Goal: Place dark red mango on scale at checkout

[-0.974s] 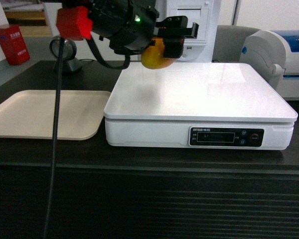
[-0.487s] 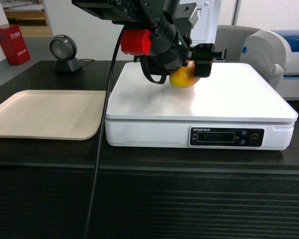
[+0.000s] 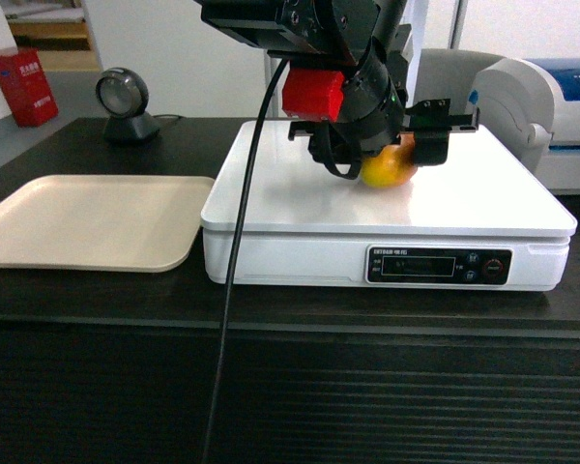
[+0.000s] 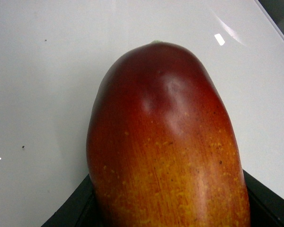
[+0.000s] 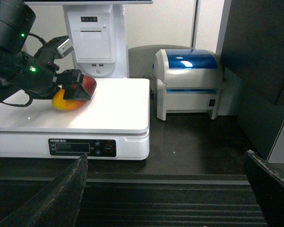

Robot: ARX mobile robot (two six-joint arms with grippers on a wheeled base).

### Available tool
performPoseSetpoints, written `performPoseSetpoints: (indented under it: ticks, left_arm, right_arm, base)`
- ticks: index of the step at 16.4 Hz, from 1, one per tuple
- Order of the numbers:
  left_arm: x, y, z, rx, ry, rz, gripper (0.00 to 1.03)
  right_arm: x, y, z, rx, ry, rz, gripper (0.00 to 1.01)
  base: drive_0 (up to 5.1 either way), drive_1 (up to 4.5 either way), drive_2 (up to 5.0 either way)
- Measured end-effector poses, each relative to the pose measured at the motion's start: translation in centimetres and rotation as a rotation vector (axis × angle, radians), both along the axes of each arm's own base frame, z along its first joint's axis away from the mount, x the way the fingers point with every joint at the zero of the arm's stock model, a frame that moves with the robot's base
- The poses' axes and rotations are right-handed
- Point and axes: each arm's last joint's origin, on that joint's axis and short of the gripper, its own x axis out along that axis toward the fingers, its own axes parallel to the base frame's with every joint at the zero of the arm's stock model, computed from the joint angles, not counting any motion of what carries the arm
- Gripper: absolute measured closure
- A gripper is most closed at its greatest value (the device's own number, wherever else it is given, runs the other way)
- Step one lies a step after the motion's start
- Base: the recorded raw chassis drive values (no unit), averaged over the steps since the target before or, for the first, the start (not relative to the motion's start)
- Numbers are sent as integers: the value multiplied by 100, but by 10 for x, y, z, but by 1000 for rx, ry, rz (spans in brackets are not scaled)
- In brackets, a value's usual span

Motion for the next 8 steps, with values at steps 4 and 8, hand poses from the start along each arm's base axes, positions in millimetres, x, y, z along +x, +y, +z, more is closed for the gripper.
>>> performPoseSetpoints:
  ticks: [4, 8]
  left_arm:
    - [-1, 1, -3, -16, 11, 10, 42]
    - [-4, 1, -4, -29, 7, -3, 3]
  right_arm:
    - [0, 0, 0, 0, 0, 0, 3]
    - [0, 0, 0, 0, 0, 0, 3]
  base:
    - [0, 0, 0]
    - [0, 0, 0]
